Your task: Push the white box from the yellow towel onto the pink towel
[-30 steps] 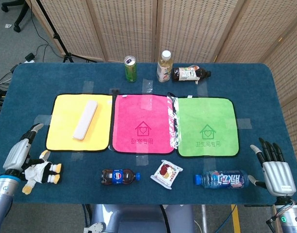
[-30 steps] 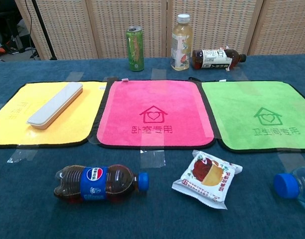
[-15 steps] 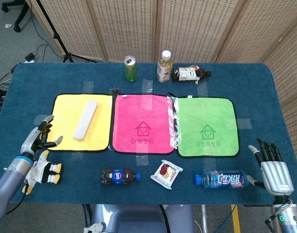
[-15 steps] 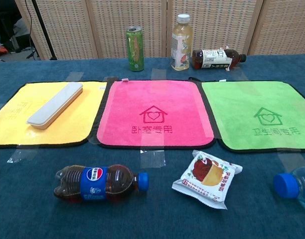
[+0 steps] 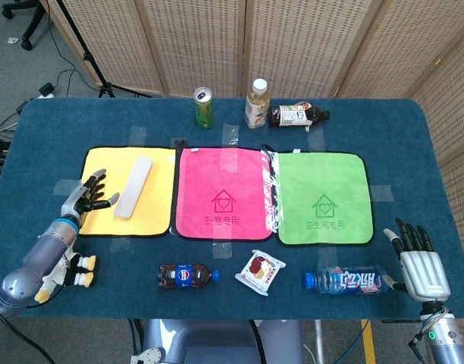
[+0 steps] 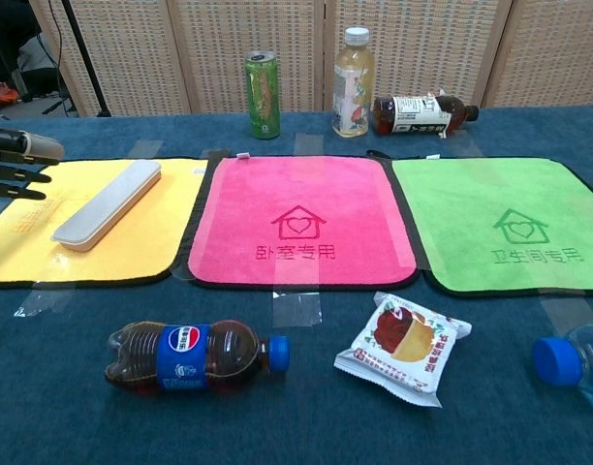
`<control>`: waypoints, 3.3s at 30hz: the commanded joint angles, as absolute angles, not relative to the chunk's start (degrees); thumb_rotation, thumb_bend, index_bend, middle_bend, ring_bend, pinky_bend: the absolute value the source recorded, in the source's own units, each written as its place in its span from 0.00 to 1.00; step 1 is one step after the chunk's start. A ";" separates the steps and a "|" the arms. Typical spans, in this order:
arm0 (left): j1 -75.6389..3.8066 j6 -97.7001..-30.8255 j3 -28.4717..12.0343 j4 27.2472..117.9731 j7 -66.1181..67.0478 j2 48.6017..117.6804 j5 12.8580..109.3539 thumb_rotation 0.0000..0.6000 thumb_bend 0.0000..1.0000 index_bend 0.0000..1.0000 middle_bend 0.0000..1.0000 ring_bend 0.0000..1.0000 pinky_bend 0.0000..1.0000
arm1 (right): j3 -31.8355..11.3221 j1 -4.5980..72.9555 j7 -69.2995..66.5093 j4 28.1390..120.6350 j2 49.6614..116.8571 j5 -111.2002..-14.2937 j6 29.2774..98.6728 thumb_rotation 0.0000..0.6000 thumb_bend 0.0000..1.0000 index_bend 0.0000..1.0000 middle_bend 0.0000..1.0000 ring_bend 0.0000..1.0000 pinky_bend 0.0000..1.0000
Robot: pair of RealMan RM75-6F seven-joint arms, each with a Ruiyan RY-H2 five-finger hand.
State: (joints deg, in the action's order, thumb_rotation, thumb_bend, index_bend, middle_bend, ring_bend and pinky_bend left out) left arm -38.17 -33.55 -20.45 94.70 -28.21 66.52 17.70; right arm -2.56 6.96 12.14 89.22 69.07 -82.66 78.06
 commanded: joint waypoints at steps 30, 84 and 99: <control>-45.65 -34.45 -19.43 85.88 -22.30 76.97 10.58 1.00 0.40 0.02 0.00 0.00 0.02 | -2.44 7.48 12.14 87.93 70.13 -82.10 77.54 1.00 0.00 0.14 0.00 0.00 0.00; -50.62 -40.73 -22.44 84.90 -14.09 86.61 11.98 1.00 0.40 0.02 0.00 0.00 0.02 | -1.77 8.00 11.99 87.10 70.94 -82.50 76.82 1.00 0.00 0.14 0.00 0.00 0.00; -51.13 -41.82 -23.52 87.60 -12.52 87.27 11.08 1.00 0.40 0.02 0.00 0.00 0.02 | -1.65 8.09 11.87 86.91 71.02 -82.56 76.66 1.00 0.00 0.14 0.00 0.00 0.00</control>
State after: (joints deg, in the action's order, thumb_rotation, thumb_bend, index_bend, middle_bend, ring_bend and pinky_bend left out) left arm -51.14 -41.79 -23.48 87.56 -12.55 87.24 11.12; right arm -1.64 8.09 11.87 86.91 71.02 -82.56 76.65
